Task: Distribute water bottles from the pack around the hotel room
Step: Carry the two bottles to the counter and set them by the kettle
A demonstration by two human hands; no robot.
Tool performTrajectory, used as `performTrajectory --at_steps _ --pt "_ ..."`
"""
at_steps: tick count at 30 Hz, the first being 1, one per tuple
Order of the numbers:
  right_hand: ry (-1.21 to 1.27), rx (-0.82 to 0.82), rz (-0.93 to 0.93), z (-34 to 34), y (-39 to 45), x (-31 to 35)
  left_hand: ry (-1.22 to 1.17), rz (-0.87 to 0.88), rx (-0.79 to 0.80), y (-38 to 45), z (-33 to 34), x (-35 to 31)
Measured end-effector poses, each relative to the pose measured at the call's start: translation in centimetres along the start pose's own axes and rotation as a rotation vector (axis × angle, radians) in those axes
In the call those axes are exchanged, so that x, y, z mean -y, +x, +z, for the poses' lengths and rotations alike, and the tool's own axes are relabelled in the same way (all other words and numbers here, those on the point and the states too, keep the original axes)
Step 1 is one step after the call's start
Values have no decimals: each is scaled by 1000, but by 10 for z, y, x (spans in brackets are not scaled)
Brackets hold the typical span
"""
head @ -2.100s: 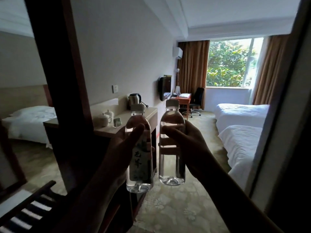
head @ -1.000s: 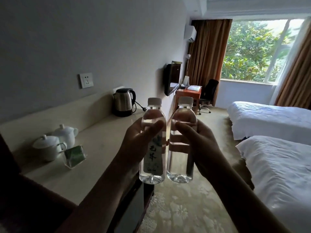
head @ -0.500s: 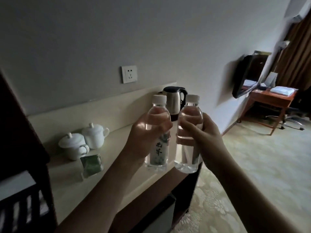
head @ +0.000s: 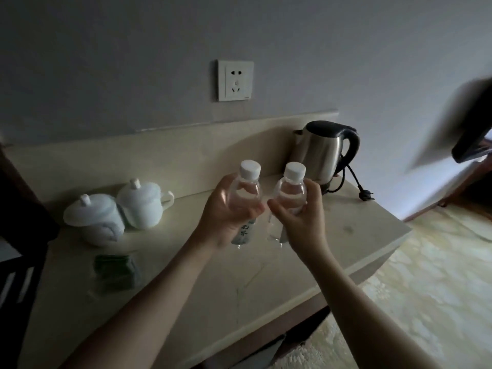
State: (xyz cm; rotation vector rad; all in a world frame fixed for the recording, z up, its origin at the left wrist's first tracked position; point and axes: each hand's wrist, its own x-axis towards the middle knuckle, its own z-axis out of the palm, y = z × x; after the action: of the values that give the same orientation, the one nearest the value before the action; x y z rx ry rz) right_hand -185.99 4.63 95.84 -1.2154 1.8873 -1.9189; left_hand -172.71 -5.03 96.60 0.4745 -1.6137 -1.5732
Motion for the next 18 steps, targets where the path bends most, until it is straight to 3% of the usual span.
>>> performTrajectory --at_steps 10,18 --pt "-29 139 23 4 29 -63 126 -111 -173 10 6 61" --pt "-48 486 42 -22 30 -105 278 -155 -244 -6 7 80"
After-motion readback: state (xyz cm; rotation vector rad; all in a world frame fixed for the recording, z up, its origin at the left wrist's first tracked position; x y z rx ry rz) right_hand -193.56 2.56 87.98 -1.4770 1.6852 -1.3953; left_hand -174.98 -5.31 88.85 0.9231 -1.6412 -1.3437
